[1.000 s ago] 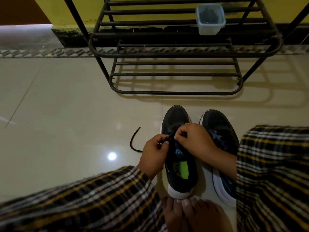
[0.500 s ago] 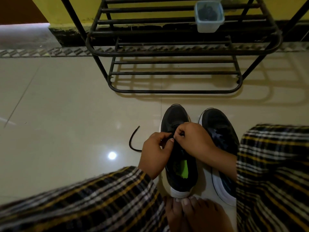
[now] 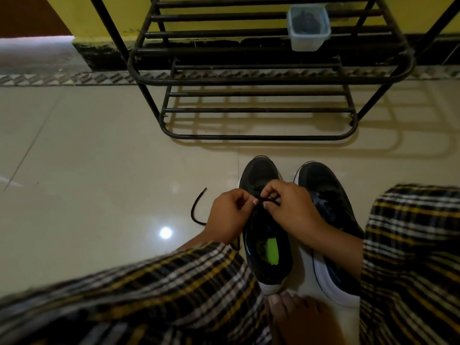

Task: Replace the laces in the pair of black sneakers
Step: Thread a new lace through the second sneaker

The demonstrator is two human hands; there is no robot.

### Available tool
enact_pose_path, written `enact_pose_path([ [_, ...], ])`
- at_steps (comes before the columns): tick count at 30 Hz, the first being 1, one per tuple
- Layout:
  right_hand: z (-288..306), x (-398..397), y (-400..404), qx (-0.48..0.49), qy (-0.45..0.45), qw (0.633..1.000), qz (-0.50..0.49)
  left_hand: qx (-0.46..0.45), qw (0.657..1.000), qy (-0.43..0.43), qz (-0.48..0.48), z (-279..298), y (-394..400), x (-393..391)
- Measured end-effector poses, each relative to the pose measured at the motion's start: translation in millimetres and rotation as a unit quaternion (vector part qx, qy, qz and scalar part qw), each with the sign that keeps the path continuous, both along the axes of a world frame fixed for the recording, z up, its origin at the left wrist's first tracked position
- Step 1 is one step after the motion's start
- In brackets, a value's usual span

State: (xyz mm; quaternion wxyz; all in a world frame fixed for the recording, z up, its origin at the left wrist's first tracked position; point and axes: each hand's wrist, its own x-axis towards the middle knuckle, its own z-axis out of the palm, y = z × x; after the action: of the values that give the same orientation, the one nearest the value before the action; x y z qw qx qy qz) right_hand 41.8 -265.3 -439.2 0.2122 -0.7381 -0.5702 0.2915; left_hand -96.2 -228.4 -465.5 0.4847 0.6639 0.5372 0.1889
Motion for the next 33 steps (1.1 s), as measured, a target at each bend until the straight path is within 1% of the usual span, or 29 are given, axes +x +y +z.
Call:
enact_pose_path([
  [1,0,0,0,0.001,-0.007,1.000,0.012,0.004,1.000,0.011,-0.005,0,0,0],
  [3,4,0,-5,0.021,-0.051,0.997,0.048,0.004,1.000,0.013,-0.005,0,-1,0],
  [4,7,-1,-9,0.053,-0.084,0.993,0.070,0.004,1.000,0.013,0.001,2,-1,-1],
  [5,10,-2,-14,0.088,-0.118,0.984,0.096,0.004,1.000,0.016,0.009,3,-1,-3],
  [7,18,-6,-26,0.120,-0.167,0.965,0.161,0.008,0.999,0.027,0.017,7,-1,-5],
  [11,22,-19,-53,0.076,-0.206,0.934,0.282,0.017,0.999,0.039,0.016,16,-4,-7],
  [13,20,-20,-66,0.057,-0.255,0.908,0.327,0.016,0.999,0.040,0.029,19,-8,-8],
  [16,19,-18,-80,0.008,-0.228,0.909,0.349,0.016,0.998,0.038,0.043,26,-15,-9],
  [17,17,-19,-83,0.015,-0.232,0.907,0.350,0.016,0.998,0.036,0.049,26,-16,-10],
  [19,17,-21,-88,-0.014,-0.244,0.903,0.354,0.002,0.996,0.030,0.081,27,-22,-11],
  [21,10,-20,-94,-0.032,-0.245,0.907,0.342,-0.042,0.988,-0.008,0.146,28,-25,-10],
  [23,7,-18,-94,-0.033,-0.243,0.909,0.336,-0.105,0.964,-0.097,0.225,38,-25,-10],
  [24,8,-17,-93,-0.038,-0.245,0.908,0.337,-0.138,0.942,-0.162,0.259,45,-22,-9],
  [26,9,-18,-91,-0.044,-0.245,0.906,0.343,-0.202,0.874,-0.310,0.315,64,-16,-10],
  [27,9,-18,-89,-0.047,-0.249,0.904,0.346,-0.217,0.847,-0.353,0.334,71,-13,-12],
  [28,9,-19,-87,-0.047,-0.252,0.901,0.349,-0.221,0.838,-0.367,0.337,75,-11,-13],
  [29,9,-20,-85,-0.051,-0.256,0.900,0.350,-0.219,0.851,-0.349,0.325,75,-10,-15],
  [30,10,-21,-83,-0.051,-0.259,0.897,0.354,-0.209,0.880,-0.306,0.297,70,-11,-17],
  [31,9,-23,-81,-0.055,-0.261,0.895,0.357,-0.182,0.921,-0.231,0.254,62,-14,-19],
  [32,9,-24,-79,-0.056,-0.263,0.893,0.360,-0.134,0.961,-0.132,0.201,51,-17,-21],
  [33,10,-25,-78,-0.060,-0.264,0.892,0.363,-0.076,0.987,-0.017,0.142,39,-20,-24],
])
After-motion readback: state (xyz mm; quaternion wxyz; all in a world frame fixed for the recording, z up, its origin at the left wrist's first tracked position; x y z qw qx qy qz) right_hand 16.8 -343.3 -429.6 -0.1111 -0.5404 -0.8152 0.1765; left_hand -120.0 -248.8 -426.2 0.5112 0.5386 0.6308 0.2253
